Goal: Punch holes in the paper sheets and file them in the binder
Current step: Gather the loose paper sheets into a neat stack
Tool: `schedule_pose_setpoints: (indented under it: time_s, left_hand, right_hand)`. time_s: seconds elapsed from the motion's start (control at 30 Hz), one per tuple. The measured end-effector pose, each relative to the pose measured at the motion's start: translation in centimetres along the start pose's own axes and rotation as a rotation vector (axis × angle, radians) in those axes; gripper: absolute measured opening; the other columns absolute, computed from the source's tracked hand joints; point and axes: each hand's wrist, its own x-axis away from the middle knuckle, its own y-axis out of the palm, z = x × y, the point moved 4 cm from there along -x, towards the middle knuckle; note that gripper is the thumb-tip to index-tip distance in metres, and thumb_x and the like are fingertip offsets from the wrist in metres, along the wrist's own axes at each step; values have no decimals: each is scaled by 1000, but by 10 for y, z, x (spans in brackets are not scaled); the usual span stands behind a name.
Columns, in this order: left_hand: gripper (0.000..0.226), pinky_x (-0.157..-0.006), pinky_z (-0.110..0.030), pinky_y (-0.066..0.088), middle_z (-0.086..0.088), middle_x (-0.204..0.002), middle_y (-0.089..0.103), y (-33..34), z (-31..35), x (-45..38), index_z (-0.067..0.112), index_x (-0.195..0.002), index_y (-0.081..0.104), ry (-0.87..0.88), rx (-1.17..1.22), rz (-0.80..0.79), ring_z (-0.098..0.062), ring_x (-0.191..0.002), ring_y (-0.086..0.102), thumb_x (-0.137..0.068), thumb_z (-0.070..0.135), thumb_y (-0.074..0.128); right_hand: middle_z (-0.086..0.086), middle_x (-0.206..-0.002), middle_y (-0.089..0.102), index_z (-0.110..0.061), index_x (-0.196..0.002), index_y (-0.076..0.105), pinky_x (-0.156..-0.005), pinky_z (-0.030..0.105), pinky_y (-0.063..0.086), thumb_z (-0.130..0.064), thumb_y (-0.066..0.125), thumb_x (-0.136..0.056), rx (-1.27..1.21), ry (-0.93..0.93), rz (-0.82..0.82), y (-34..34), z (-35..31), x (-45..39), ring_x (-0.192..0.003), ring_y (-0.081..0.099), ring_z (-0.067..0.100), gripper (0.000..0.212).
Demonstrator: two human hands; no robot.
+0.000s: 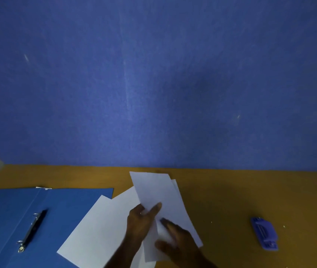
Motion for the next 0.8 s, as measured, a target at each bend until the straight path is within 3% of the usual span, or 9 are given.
schedule_pose_setpoints:
  time_s: [0.07,0.13,0.23,0.33,0.37,0.43,0.6,0.7,0.8]
  left_hand:
    - [28,-89,-41,55,-4,-112,72,-2,0,-3,17,-109,70,60,-109,36,-21,-95,66,-82,24,73]
    - [30,-95,-44,53,-8,-121,69,-6,1,-6,16,-115,67,110,-164,38,-25,-104,64,-85,9,66]
    - [53,-108,-44,44,-1,-137,58,-12,7,-9,19,-136,49,268,-226,-13,-23,-124,55,-87,6,65]
    - [69,-107,-19,40,26,-141,49,-14,11,-9,29,-147,28,427,-162,-180,1,-127,50,-90,14,64]
    - [70,-104,-10,37,38,-139,43,-15,15,-8,33,-146,25,452,-162,-207,10,-125,47,-90,17,63]
    - [70,-101,-6,36,45,-137,37,-17,22,-7,38,-145,23,481,-178,-233,16,-124,44,-90,21,62]
    - [66,-98,-14,46,30,-138,49,-15,31,-9,33,-147,26,482,-124,-268,1,-123,53,-93,19,60]
    - [60,-106,-15,38,30,-142,45,-13,28,-15,34,-145,29,487,-177,-241,4,-129,46,-93,28,57]
    - [57,-112,-31,35,10,-135,57,-12,14,-23,29,-147,28,344,-227,-174,-8,-125,51,-95,29,52]
  right_hand:
    - [-43,-141,14,-57,-136,19,-115,18,22,-75,60,-73,-55,-21,-36,10,10,2,-132,20,-15,77]
    - [-36,-141,26,-51,-138,27,-114,19,25,-80,61,-63,-193,96,-115,11,18,5,-134,26,-10,87]
    - [-20,-139,44,-40,-130,44,-110,14,28,-91,46,-58,-204,186,133,-20,22,4,-132,40,2,88]
    - [-10,-143,44,-26,-140,45,-114,30,27,-67,64,-73,-227,362,335,-47,38,-3,-137,37,15,81]
    - [-10,-145,42,-28,-142,42,-115,37,28,-60,68,-75,-312,407,359,-55,42,-4,-138,36,17,79]
    - [-12,-144,47,-35,-139,43,-110,45,37,-60,72,-70,-532,418,379,-67,51,-6,-132,46,17,79]
    - [-6,-122,68,-26,-122,64,-103,49,46,-47,60,-87,-755,349,277,-85,55,-8,-114,63,16,41]
    - [6,-101,76,-10,-99,74,-93,55,52,-35,61,-91,-788,421,303,-89,63,-6,-98,70,28,28]
    - [9,-93,77,-8,-93,75,-87,50,55,-24,62,-92,-761,447,330,-87,65,-4,-89,72,28,21]
